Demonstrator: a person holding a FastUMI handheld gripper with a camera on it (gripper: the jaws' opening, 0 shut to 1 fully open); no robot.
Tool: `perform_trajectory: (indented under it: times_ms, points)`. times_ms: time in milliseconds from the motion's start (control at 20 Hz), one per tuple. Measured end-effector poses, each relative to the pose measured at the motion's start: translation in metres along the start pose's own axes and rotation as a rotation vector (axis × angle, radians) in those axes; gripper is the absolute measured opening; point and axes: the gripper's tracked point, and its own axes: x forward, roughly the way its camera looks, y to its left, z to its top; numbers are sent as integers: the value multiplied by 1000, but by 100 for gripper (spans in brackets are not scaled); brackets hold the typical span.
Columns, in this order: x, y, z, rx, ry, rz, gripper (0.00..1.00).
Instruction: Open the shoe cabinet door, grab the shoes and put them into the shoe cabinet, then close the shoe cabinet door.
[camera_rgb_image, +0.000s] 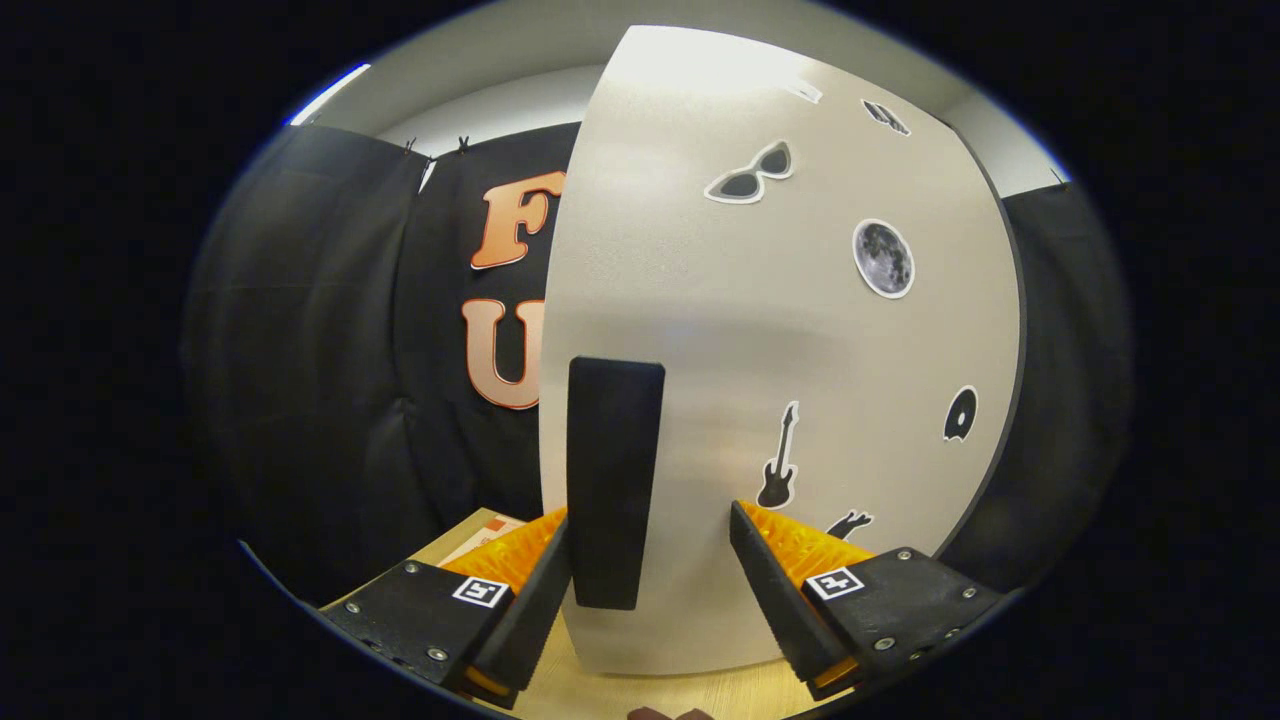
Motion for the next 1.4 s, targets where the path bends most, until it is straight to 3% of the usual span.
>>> perform_trajectory:
  times_ms: [400,800,1050,1400]
  points:
    - [26,-7,0,7,-6,-93,93]
    - [21,-6,1,15,3,-91,94]
    - [-34,-10,13,-15,-32,-101,95]
    - [-140,-40,0,-61,19,-187,95]
